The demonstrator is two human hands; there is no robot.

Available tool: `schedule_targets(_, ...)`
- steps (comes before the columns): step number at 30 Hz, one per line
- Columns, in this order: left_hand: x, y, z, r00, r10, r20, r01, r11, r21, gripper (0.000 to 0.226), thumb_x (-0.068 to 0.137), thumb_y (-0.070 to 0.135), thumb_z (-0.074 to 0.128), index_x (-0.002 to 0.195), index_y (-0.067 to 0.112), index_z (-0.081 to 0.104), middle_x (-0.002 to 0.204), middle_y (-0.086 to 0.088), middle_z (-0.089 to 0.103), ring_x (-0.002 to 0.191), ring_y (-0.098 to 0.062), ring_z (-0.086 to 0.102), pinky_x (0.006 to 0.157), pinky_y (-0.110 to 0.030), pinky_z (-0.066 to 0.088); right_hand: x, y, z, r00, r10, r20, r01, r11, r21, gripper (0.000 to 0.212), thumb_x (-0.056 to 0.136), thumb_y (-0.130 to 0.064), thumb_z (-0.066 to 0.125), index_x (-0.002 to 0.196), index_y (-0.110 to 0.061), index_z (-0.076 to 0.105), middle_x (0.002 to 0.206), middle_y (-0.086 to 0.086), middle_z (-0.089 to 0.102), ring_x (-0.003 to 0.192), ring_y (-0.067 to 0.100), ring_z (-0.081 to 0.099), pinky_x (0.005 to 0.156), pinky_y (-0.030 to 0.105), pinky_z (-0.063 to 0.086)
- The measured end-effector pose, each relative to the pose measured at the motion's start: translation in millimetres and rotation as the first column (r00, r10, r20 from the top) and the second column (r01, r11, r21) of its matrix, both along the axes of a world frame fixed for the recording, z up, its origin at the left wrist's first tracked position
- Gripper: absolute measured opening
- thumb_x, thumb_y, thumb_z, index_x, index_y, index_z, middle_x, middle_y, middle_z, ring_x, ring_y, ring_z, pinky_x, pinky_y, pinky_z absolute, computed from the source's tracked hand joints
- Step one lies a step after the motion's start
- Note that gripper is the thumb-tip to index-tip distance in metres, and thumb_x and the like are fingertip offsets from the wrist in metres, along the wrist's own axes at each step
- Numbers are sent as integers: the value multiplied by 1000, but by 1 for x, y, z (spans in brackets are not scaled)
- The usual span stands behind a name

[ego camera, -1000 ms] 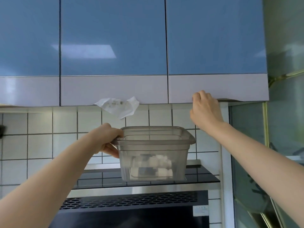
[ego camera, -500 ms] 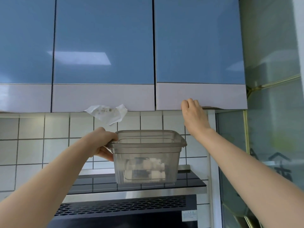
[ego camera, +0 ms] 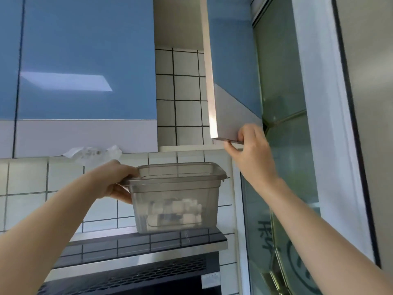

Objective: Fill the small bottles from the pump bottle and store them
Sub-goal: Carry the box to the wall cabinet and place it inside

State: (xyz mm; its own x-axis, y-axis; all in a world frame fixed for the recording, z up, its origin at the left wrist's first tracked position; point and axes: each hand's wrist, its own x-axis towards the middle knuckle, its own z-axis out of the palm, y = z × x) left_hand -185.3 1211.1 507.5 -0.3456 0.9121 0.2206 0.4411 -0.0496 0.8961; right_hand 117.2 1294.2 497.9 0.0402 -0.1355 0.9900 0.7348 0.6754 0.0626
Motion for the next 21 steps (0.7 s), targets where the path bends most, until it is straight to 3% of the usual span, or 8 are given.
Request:
schedule_targets(3,14,-2,10,999,-43,13,43,999,18,13,91,3,58,93,-9,60,86,-23,57,51,-35,67,48,-42,60,29,-10,-7,979,102,-175,-106,994,-8,25,85,-22,67,82,-4,51,82,3,47,74,16,45,67,4,36)
schedule_targets(5,23,-3,15,998,-63,27,62,998,29,13,92,4,57,96,-8,60,90,-22,57,55,-35,67,48,-43,60,47,-16,-12,944,155,-292,-152,988,35,24,88,-22,67,85,-3,53,84,6,53,75,16,49,69,0,35)
schedule_targets(9,39,-4,22,996,-75,40,73,996,46,17,93,4,55,99,-11,58,88,-25,60,53,-38,68,53,-53,59,70,-18,-20,865,237,-443,-228,971,74,23,91,-19,66,95,0,54,92,8,57,83,13,51,76,5,38)
schedule_targets(16,62,-1,27,994,-107,8,107,994,12,32,90,4,58,114,-16,56,97,-31,63,79,-46,69,60,-54,59,80,-24,-36,803,301,-514,-361,933,-16,31,91,-10,55,118,3,47,116,13,51,108,21,52,96,15,39)
schedule_targets(19,71,2,25,992,-123,19,123,992,15,32,90,3,59,115,-16,54,96,-29,60,62,-41,70,50,-46,60,78,-30,-46,805,310,-506,-398,914,-72,45,90,-1,54,133,1,39,132,12,45,123,18,48,107,26,38)
schedule_targets(21,73,5,24,991,-135,15,134,991,11,34,90,5,59,117,-15,54,95,-29,61,59,-40,70,51,-46,60,78,-36,-54,805,300,-513,-419,898,-133,52,92,-1,52,141,-4,34,141,9,42,130,17,43,110,29,36)
